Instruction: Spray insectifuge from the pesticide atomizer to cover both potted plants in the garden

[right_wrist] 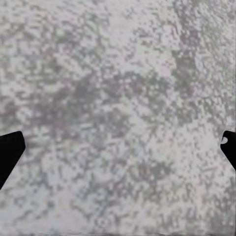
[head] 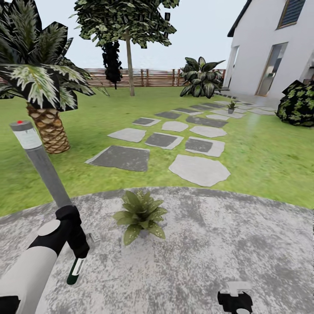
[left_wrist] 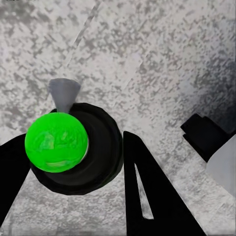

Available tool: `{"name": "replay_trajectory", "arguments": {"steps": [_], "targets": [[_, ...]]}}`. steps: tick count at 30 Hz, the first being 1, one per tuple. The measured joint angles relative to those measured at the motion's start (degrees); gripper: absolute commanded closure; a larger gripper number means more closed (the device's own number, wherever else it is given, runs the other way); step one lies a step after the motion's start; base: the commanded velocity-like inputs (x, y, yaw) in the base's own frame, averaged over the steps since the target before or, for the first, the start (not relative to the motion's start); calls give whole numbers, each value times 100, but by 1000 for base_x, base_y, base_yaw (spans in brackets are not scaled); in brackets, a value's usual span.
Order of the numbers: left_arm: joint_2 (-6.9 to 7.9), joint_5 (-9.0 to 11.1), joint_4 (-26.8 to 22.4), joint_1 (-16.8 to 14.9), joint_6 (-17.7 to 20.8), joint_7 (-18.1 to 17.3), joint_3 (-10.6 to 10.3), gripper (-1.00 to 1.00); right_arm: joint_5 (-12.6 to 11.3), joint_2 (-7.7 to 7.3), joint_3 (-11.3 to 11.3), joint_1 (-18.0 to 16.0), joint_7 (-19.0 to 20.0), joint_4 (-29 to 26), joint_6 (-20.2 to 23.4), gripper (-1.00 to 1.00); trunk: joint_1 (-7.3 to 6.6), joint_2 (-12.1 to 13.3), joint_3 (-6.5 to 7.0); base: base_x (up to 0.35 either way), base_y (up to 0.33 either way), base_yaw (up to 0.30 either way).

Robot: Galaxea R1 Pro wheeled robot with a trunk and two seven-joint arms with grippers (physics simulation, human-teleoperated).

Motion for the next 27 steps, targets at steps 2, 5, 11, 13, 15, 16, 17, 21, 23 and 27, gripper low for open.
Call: {"name": "replay_trajectory", "arguments": {"steps": [2,5,11,13,15,16,17,21,23,27], "targets": [[0,0,0,1,3,0,0,100,0,-2,2,0,0,2,0,-100,-1,0,8,161,278,-226],[-5,1,1,-3,13,1,0,100,0,-3,3,0,0,4,0,-100,-2,0,20,223,253,-234],[3,2,1,46,1,1,8,100,3,-3,4,0,0,12,0,-100,-2,0,39,240,246,-241],[2,1,1,54,0,1,13,100,2,-3,4,0,0,12,0,-100,-2,0,44,241,244,-242],[7,1,1,54,0,1,10,100,2,-3,4,0,0,12,0,-100,-2,0,49,240,247,-242],[8,1,1,59,0,1,12,100,2,-3,4,0,0,12,0,-100,-2,0,51,239,248,-242],[4,1,1,62,0,1,19,100,1,-3,4,0,0,12,0,-100,-2,0,53,239,246,-242],[6,2,1,76,0,2,26,100,1,-3,4,0,-1,13,0,-100,-2,0,63,198,188,-242],[34,5,2,112,-20,4,20,100,3,-3,4,0,-2,13,-1,-100,0,0,66,35,29,-241],[98,67,26,167,-69,3,22,100,8,-3,8,-1,-6,15,-6,-100,0,0,68,7,6,-117]]}}
